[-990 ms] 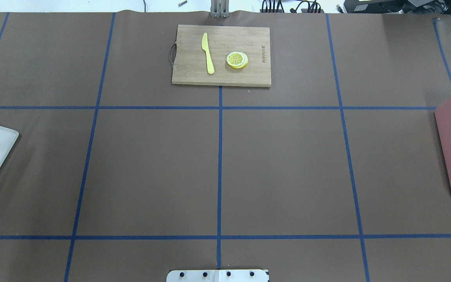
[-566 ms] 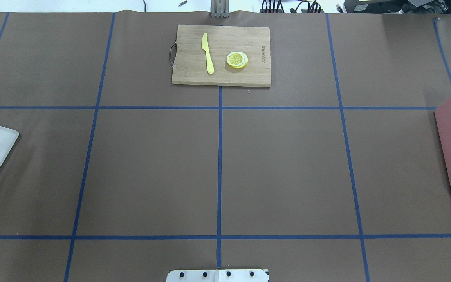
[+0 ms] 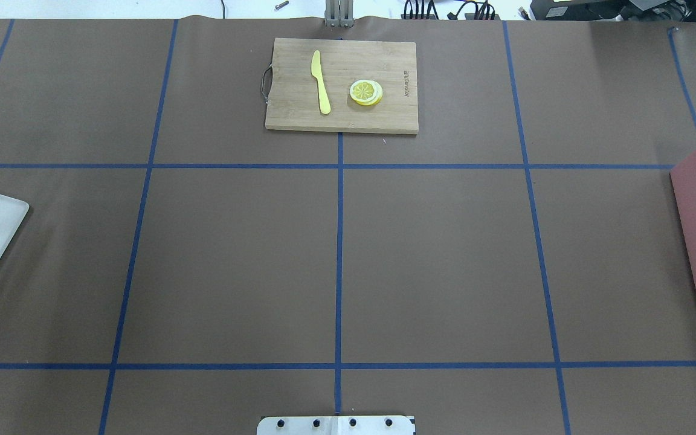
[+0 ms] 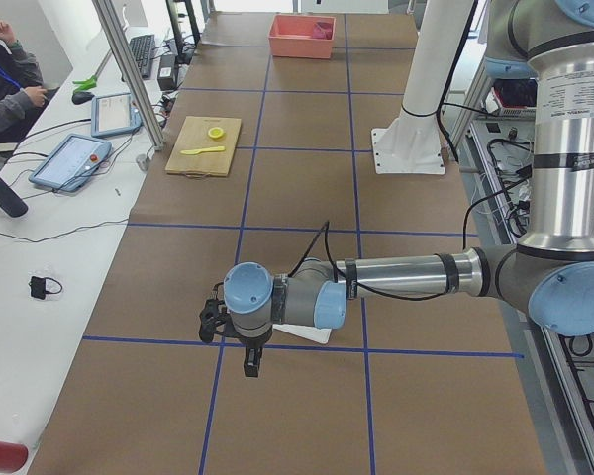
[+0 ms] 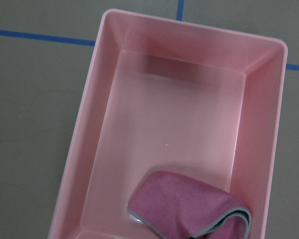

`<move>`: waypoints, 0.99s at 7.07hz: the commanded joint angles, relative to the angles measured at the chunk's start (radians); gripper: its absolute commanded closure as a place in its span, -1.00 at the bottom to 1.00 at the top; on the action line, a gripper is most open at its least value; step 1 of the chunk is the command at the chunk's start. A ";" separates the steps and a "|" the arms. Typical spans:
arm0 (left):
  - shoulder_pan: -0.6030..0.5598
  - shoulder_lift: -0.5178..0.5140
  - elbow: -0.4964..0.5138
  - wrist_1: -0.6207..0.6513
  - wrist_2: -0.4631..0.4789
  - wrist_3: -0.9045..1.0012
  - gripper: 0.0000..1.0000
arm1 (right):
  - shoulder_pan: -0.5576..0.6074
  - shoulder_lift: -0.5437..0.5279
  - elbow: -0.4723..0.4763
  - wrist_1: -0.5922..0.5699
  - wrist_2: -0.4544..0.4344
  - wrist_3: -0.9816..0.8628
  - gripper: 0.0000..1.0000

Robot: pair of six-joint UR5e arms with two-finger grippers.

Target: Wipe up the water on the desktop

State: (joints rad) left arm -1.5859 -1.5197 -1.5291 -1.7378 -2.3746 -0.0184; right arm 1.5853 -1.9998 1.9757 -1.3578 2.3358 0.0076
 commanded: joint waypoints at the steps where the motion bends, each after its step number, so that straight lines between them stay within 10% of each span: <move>1: 0.001 0.003 0.001 0.000 0.000 0.000 -0.97 | -0.002 -0.023 -0.012 0.011 -0.003 -0.058 -1.00; 5: 0.001 0.003 0.001 0.000 0.003 -0.002 -0.97 | -0.022 0.019 -0.083 0.009 -0.032 -0.083 -1.00; 7: 0.000 0.003 0.001 0.000 0.003 -0.002 -0.97 | -0.033 0.161 -0.078 -0.213 -0.041 -0.080 -1.00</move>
State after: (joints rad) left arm -1.5856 -1.5171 -1.5278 -1.7380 -2.3717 -0.0199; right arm 1.5470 -1.9351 1.8919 -1.4201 2.2999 -0.0722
